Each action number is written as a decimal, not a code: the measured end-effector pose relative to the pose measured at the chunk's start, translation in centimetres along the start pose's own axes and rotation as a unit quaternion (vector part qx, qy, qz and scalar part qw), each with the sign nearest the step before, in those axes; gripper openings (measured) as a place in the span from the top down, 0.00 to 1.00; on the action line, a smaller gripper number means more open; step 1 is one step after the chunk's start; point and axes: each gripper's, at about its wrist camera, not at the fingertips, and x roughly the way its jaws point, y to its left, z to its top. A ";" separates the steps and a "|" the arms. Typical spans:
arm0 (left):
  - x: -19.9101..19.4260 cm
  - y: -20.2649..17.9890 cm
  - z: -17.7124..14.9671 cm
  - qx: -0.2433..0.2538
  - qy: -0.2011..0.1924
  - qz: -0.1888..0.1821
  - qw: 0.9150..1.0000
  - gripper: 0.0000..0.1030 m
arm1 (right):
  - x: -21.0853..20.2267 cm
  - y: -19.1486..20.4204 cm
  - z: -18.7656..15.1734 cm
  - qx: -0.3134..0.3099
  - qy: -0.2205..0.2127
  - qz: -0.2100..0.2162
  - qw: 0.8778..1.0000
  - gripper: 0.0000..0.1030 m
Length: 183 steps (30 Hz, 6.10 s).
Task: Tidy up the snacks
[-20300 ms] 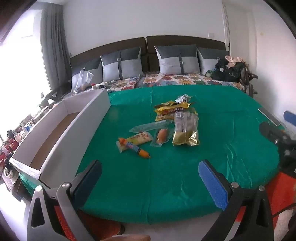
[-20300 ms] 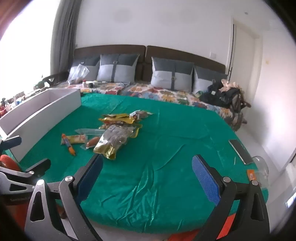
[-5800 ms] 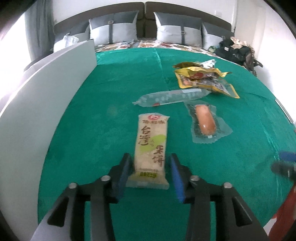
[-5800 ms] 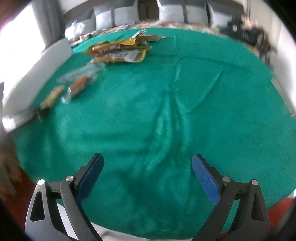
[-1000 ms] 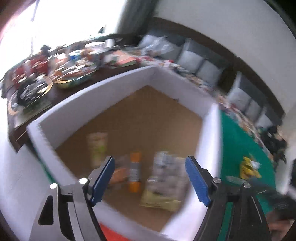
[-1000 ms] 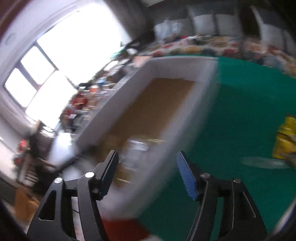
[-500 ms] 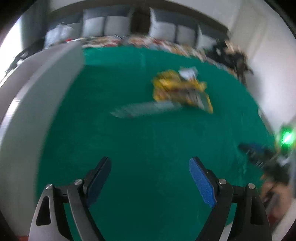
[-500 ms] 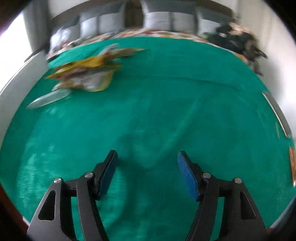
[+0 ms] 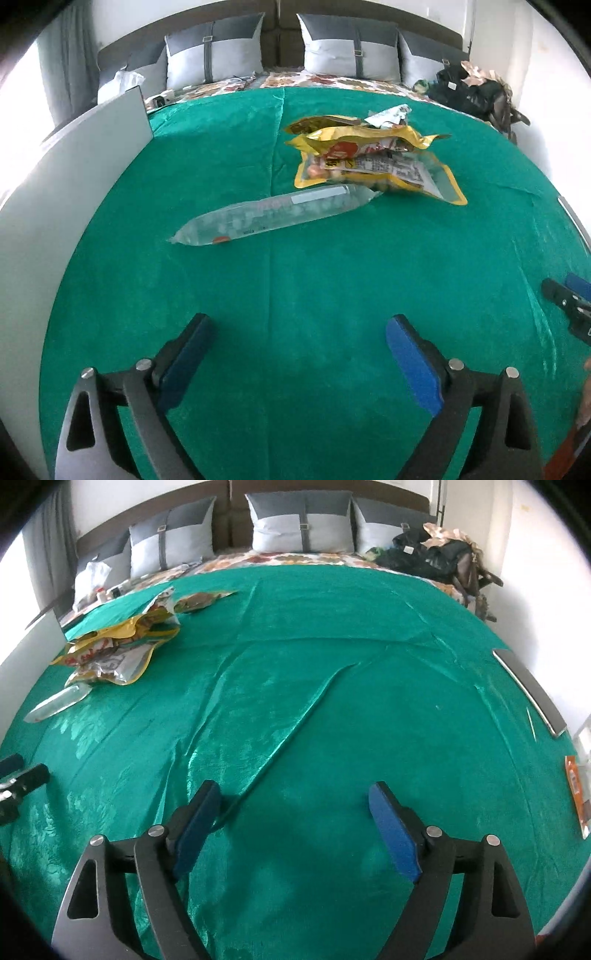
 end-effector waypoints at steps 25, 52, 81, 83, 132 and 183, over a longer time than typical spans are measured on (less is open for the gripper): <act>0.0 0.1 -0.2 -0.002 0.001 0.005 1.000 0.02 | 0.1 0.0 0.1 0.001 0.000 -0.001 1.000 0.18; 3.4 3.2 8.8 0.125 0.096 -0.109 0.981 0.01 | 0.1 0.0 0.1 0.001 0.000 -0.001 1.000 0.17; -0.6 6.1 0.8 -0.020 0.032 -0.002 0.999 0.22 | 0.3 0.0 0.1 0.001 -0.001 -0.001 1.000 0.17; -0.1 6.2 0.7 0.003 0.019 0.022 1.000 0.08 | 0.3 0.0 0.1 0.001 -0.001 -0.001 1.000 0.17; 1.0 8.6 0.8 -0.020 0.007 0.023 1.000 0.00 | 6.2 9.0 15.3 0.146 0.111 0.263 0.947 0.72; 0.9 8.6 0.8 -0.020 0.007 0.024 0.999 0.00 | 1.2 11.4 3.5 -0.208 0.097 0.095 0.969 0.24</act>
